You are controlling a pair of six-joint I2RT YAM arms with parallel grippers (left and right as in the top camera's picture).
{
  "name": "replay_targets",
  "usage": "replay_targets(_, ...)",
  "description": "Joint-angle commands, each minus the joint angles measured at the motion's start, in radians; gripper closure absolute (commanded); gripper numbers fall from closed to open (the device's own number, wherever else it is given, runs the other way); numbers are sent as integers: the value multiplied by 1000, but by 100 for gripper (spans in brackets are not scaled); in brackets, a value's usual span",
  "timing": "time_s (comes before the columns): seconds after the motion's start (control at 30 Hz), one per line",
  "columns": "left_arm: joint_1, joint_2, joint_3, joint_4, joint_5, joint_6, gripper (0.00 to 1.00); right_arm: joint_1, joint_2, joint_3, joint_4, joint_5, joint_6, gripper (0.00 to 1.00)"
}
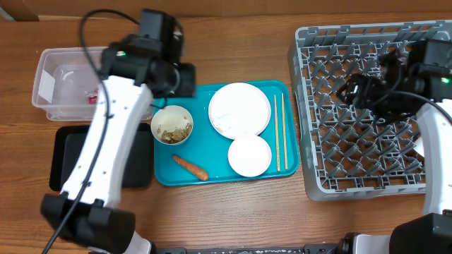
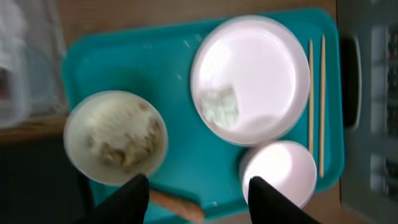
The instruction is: Sort waste into correct bins and load items into the dishwasher
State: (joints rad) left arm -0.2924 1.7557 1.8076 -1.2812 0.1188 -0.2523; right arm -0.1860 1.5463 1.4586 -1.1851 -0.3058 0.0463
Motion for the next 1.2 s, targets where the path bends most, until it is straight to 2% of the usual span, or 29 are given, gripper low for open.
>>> replay_targets(0.0,-94,82,-10,-44,61,34,46,10,-26,26,-2,66,-14,0)
replay_targets(0.07,-150,133,-11,-76,55,47,46,9,-26,26,-2,42,-14,0)
replay_targets(0.17,-206,190,-11,-87,37,42,55,12,-26,26,-2,15,-14,0)
replay_targets(0.33,-238,195,-11,-71,-89,-48,55,70,-26,26,-7,7,-35,0)
replay_targets(0.47,-207,143,-11,-77,-146,-63,54,159,-26,26,-13,38,-44,0)
replay_targets(0.73,-4,-26,-11,-103,-185,-89,50,382,-25,13,-40,76,-44,0)
replay_targets(0.8,73,-68,-11,-103,-162,-94,47,443,-21,-2,-38,101,-44,0)
replay_targets(0.9,190,-114,-11,-103,-113,-96,36,525,-5,-41,-22,114,-43,0)
replay_targets(1.07,355,-137,-11,-105,-11,-95,33,616,38,-133,33,141,-12,4)
replay_targets(1.17,394,-135,-11,-106,-2,-95,33,641,60,-203,90,140,14,6)
